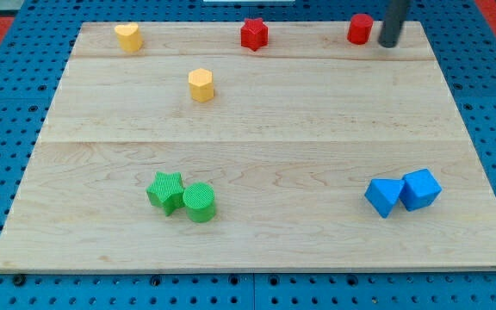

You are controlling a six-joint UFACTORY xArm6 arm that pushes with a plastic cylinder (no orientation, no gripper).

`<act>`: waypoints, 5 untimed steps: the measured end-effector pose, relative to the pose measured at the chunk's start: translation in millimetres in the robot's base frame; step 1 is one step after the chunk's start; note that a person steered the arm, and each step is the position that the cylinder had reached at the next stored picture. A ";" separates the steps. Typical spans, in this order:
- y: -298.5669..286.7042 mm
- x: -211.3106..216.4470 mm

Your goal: Push the yellow hexagon above the blue cube

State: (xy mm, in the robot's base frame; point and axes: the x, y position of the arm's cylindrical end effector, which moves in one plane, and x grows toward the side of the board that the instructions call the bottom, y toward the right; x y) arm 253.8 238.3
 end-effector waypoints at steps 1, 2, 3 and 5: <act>9.5 9.7; 15.5 9.7; 15.5 9.7; 15.5 12.8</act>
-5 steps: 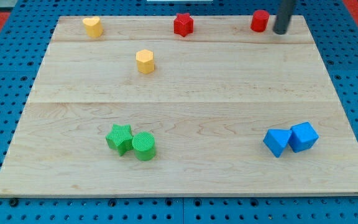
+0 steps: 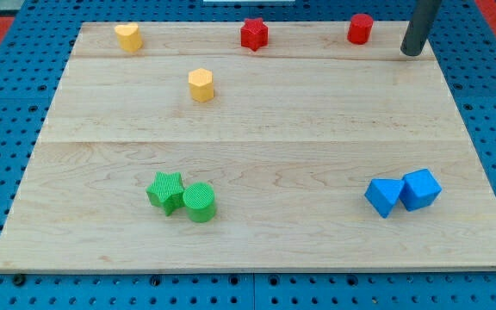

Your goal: Push the yellow hexagon above the blue cube

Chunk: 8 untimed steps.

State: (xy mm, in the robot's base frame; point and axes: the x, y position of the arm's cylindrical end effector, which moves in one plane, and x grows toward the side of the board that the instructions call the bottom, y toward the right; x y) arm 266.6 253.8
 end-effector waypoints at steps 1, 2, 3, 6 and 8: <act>0.0 0.0; -1.5 0.2; -1.5 0.2; -118.7 48.9; -124.3 50.4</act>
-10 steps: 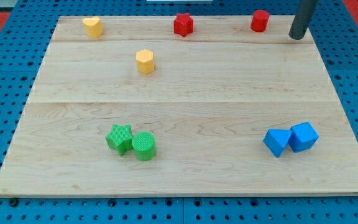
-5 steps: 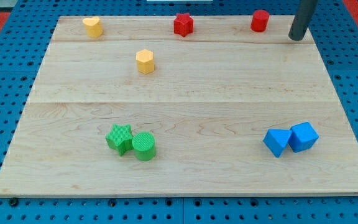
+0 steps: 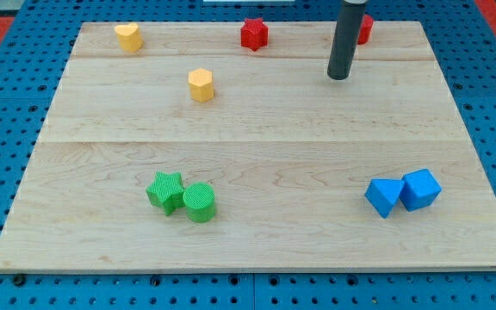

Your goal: Push the yellow hexagon above the blue cube

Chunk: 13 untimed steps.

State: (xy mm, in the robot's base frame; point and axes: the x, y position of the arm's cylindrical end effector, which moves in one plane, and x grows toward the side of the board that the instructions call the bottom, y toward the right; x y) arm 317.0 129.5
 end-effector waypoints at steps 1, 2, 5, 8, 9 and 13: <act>-45.2 -29.6; -69.4 -30.7; -222.3 -15.7; -107.8 8.6; -181.1 -9.3; -83.5 33.6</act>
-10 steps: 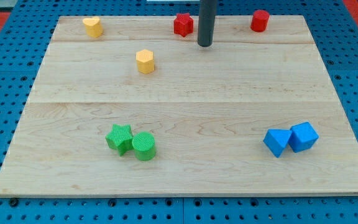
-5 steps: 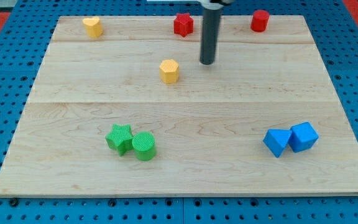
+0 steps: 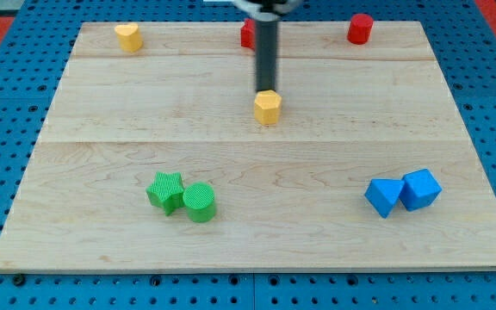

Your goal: Push the yellow hexagon above the blue cube

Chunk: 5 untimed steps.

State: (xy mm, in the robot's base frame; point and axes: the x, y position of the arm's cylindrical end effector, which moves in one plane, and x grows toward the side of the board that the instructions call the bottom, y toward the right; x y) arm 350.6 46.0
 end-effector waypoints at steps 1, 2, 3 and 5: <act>-71.1 -4.0; -76.4 22.8; 16.7 35.8; 133.0 35.9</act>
